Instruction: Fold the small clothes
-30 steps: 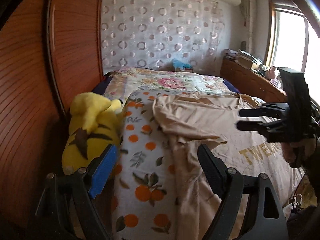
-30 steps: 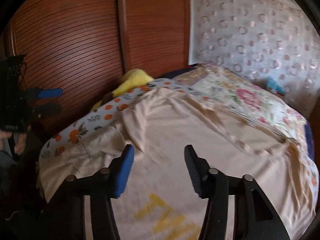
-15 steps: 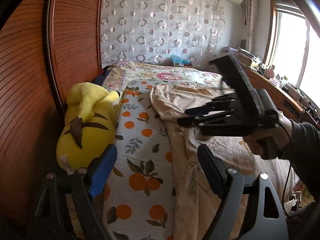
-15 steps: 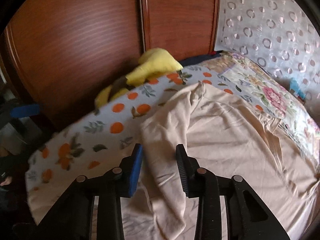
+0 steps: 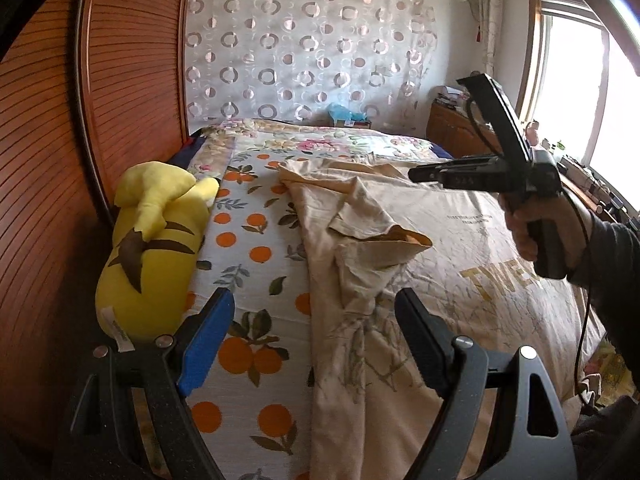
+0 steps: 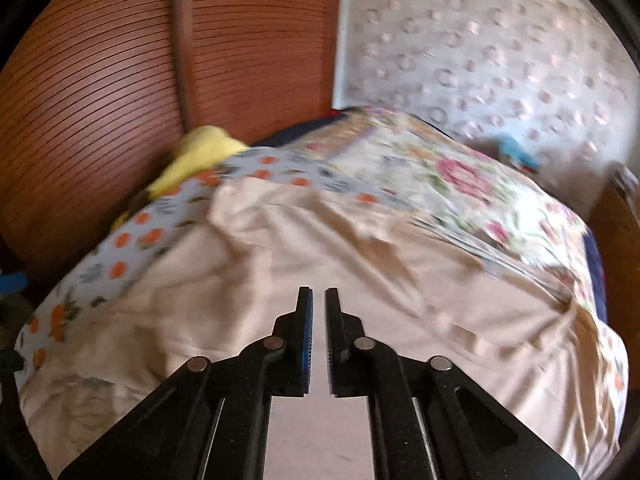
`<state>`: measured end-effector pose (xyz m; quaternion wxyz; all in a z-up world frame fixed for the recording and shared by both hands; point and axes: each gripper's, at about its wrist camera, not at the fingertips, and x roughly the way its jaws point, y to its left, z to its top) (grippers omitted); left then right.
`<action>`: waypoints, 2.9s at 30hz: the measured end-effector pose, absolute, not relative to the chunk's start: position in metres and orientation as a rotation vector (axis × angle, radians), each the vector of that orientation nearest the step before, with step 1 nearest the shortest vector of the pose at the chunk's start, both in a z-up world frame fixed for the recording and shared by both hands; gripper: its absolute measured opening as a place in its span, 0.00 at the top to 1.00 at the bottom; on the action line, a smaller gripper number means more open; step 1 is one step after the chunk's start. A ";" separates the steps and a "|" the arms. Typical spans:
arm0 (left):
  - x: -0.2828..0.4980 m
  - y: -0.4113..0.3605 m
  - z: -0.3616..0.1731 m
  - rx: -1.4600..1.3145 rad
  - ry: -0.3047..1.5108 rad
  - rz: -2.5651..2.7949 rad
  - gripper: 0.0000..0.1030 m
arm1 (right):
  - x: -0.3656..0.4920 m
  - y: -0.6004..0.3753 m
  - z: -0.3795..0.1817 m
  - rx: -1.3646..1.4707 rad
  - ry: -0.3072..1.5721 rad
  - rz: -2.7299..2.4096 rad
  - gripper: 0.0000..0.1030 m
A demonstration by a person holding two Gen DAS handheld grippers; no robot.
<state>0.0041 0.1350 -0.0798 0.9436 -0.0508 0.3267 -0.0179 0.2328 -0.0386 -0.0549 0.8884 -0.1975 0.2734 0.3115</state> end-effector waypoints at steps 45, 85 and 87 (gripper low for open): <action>0.055 0.080 -0.083 -0.046 0.732 -0.178 0.35 | 0.225 -0.150 -0.122 -0.388 0.636 0.525 0.56; 0.038 0.029 -0.077 0.014 0.781 -0.254 0.71 | 0.171 -0.255 -0.113 -0.282 0.676 0.445 0.47; 0.038 0.029 -0.073 0.009 0.760 -0.242 0.71 | 0.171 -0.258 -0.112 -0.263 0.679 0.459 0.47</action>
